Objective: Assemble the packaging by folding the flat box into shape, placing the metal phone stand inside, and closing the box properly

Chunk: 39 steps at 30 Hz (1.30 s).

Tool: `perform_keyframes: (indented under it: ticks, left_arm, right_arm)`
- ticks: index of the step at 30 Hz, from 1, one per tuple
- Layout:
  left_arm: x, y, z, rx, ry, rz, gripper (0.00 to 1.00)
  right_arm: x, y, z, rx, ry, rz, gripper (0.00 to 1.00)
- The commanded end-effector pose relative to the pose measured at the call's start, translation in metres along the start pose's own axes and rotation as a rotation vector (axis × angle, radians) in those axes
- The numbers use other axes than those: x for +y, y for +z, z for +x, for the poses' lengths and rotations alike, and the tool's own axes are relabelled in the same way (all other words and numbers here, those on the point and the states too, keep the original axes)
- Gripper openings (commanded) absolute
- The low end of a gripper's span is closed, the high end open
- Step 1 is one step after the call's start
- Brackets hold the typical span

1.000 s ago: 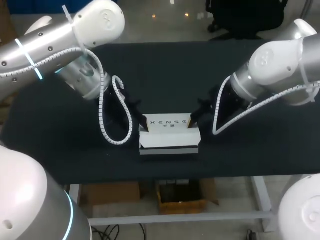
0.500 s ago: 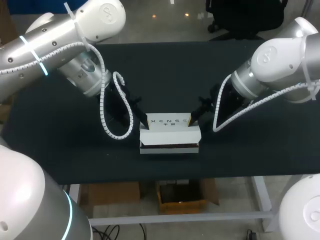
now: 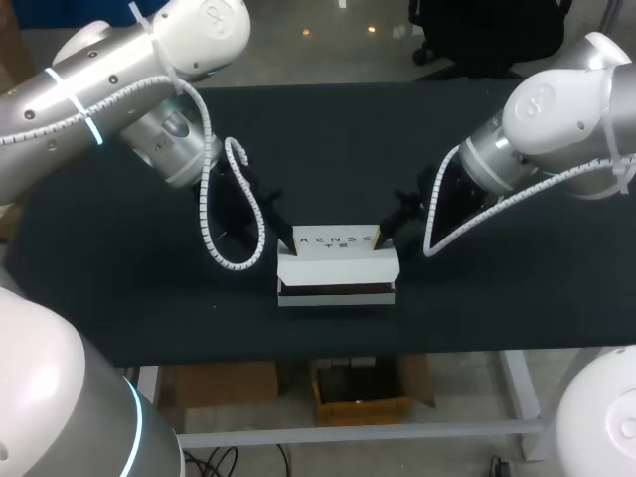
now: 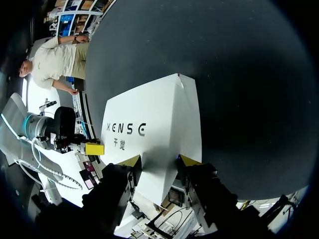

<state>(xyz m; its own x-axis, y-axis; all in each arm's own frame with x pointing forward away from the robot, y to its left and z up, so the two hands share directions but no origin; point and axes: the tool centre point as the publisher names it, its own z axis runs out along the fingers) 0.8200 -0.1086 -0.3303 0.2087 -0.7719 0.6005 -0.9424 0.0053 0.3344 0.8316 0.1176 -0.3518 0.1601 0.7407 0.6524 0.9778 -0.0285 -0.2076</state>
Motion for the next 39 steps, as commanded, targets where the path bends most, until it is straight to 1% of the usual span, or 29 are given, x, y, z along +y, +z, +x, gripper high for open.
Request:
perform_keyframes:
  ticks: [1,12,23,39]
  left_arm:
    - [-0.003,0.003,0.005,0.001,-0.003,-0.012,0.40]
    - [-0.003,0.000,0.007,0.010,-0.036,-0.047,0.39]
    - [-0.007,-0.003,0.008,0.013,-0.065,-0.073,0.39]
    - [-0.008,-0.008,0.010,0.020,-0.092,-0.107,0.39]
  right_arm:
    - [0.000,0.001,0.005,0.002,-0.001,0.009,0.45]
    - [0.002,-0.001,0.009,0.010,0.006,0.032,0.44]
    - [0.005,0.000,0.009,0.016,0.023,0.050,0.44]
    - [0.003,0.001,0.012,0.022,0.034,0.066,0.44]
